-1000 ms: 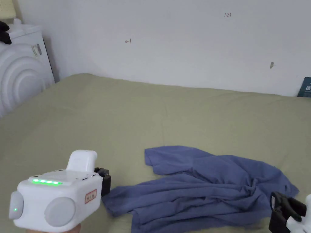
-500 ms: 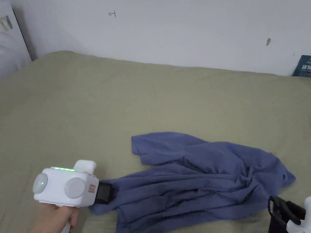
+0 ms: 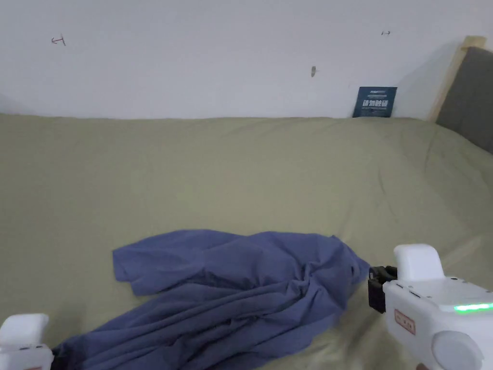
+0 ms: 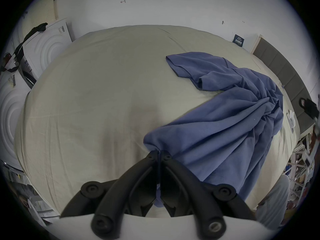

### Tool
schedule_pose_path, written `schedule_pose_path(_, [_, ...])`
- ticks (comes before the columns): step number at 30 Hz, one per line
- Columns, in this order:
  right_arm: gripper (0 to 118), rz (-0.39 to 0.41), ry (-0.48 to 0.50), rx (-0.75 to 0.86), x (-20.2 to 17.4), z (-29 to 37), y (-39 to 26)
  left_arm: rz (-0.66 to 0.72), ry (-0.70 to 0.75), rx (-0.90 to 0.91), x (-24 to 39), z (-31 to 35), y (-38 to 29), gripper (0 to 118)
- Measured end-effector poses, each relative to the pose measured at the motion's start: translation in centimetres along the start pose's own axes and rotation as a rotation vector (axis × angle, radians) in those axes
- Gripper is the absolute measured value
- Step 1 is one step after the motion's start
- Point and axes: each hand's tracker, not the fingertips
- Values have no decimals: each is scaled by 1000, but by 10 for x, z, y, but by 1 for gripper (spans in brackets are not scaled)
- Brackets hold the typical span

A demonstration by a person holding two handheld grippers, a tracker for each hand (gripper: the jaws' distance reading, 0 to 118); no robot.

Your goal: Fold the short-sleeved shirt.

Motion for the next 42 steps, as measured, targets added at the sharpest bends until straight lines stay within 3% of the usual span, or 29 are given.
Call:
schedule_pose_path(7, [4,-59,-5,-102,41,-119,41,19,-27,-9,5,-2,1,0])
schedule_pose_path(8, [18,-54,12,-124,41,-131,45,25,-32,-8,5,-2,1,0])
schedule_pose_path(9, [48,-47,16,-151,43,-147,48,32,-33,-11,5,-3,2,0])
schedule_pose_path(10, [96,-41,33,-197,43,-164,49,47,-43,-16,-5,-12,2,0])
schedule_pose_path(11, [112,-33,75,-267,44,-181,48,56,-47,-15,-6,-13,3,0])
schedule_pose_path(15, [107,77,-6,-349,38,-227,36,53,-55,-20,-15,-21,5,0])
schedule_pose_path(18, [103,15,35,-420,38,-242,22,52,-55,-20,-16,-27,3,0])
schedule_pose_path(19, [96,1,-4,-387,35,-239,21,46,-52,-20,-16,-29,3,0])
schedule_pose_path(21, [66,35,-13,-379,22,-222,24,47,-47,-15,-17,-29,4,0])
schedule_pose_path(22, [14,40,28,-369,19,-213,28,48,-46,-13,-21,-32,1,0])
schedule_pose_path(24, [7,76,60,-346,18,-202,33,49,-48,-14,-26,-31,4,0])
schedule_pose_path(29, [7,48,82,-289,19,-148,55,67,-23,17,-29,-3,13,0])
schedule_pose_path(32, [7,4,95,-199,34,-94,84,121,-16,106,-44,36,28,0])
schedule_pose_path(35, [7,-48,135,-125,47,-41,112,89,38,202,-45,84,46,0])
schedule_pose_path(38, [7,17,97,-30,50,13,133,24,89,280,-44,131,71,0])
schedule_pose_path(42, [7,-2,101,72,53,80,157,9,133,399,-45,196,109,0])
